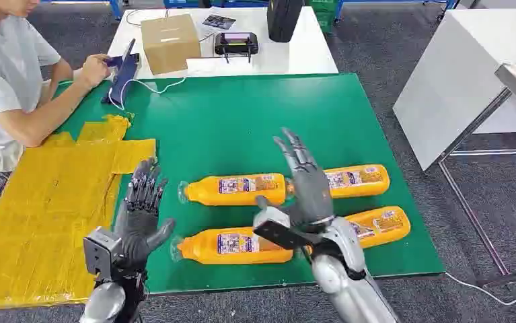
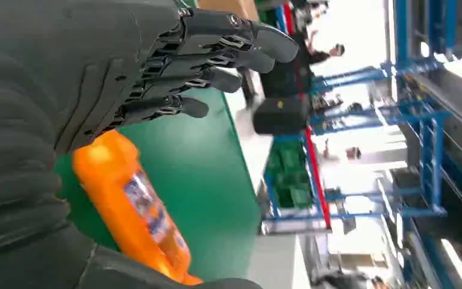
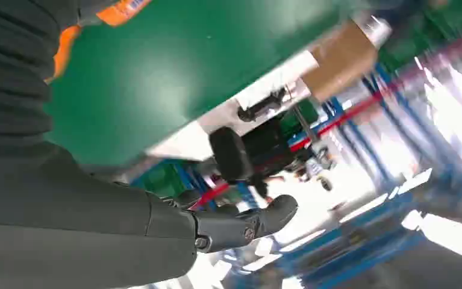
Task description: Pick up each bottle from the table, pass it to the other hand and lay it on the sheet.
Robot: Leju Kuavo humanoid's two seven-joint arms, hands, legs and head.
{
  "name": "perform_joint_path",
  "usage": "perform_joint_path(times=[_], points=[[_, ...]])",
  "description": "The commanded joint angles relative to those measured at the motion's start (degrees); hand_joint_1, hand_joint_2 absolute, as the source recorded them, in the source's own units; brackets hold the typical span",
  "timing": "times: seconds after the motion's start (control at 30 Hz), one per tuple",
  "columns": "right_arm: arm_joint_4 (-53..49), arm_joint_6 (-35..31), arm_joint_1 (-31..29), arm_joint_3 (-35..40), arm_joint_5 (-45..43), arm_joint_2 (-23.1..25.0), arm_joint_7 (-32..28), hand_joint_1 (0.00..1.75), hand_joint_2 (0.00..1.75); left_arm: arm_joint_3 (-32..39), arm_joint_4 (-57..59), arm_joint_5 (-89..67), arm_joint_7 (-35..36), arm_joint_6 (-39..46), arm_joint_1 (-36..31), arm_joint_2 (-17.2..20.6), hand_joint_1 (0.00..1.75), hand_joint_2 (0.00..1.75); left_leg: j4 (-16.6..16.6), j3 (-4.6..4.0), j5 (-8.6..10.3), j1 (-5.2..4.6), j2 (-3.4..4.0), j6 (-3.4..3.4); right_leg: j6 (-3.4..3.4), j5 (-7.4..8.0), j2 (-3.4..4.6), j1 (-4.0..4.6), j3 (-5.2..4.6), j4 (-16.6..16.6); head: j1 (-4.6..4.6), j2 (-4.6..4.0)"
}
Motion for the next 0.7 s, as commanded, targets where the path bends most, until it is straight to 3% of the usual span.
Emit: perform_joint_path(times=[0.03,0.13,0.47,0.53,0.7], points=[[30.6,0.7,-19.8,12.2,9.9,1.9,2.8,0.00,1.75,-1.7,5.8,1.3,1.1,-2.3,-6.9,-0.2,0.00,1.75,0.0,0.19,-0.01,0.03,0.02,-0.08,-0.11,0.03,0.54,-0.03,0.11,0.0,-0.04,0.00],[30.6,0.3,-19.4,12.2,9.9,1.7,2.6,0.00,1.75,-1.7,5.9,1.3,1.0,-2.3,-6.5,-0.1,0.00,1.75,0.0,0.12,0.05,0.02,-0.13,-0.02,-0.04,0.00,0.19,-0.02,0.10,0.0,-0.02,0.00],[30.6,0.3,-19.4,12.2,9.9,1.7,2.6,0.00,1.75,-1.7,5.9,1.3,1.0,-2.3,-6.5,-0.1,0.00,1.75,0.0,-0.04,0.00,0.02,-0.23,-0.05,-0.08,-0.05,0.29,-0.03,-0.04,0.1,-0.02,0.00],[34.5,4.0,-21.8,14.9,11.7,2.1,2.5,0.00,1.75,-2.4,6.2,1.9,0.8,-3.1,-7.3,0.0,0.00,1.75,0.0,-0.07,0.04,0.00,-0.23,-0.04,-0.06,-0.03,0.21,-0.03,-0.09,0.0,-0.02,0.00],[47.7,3.7,-27.3,15.3,11.1,5.7,1.8,0.00,1.75,-3.0,8.5,3.9,0.5,-3.7,-9.2,-0.3,0.00,1.75,0.0,-0.08,0.03,0.00,-0.13,-0.04,-0.06,-0.01,0.31,-0.04,-0.14,0.1,-0.02,0.00]])
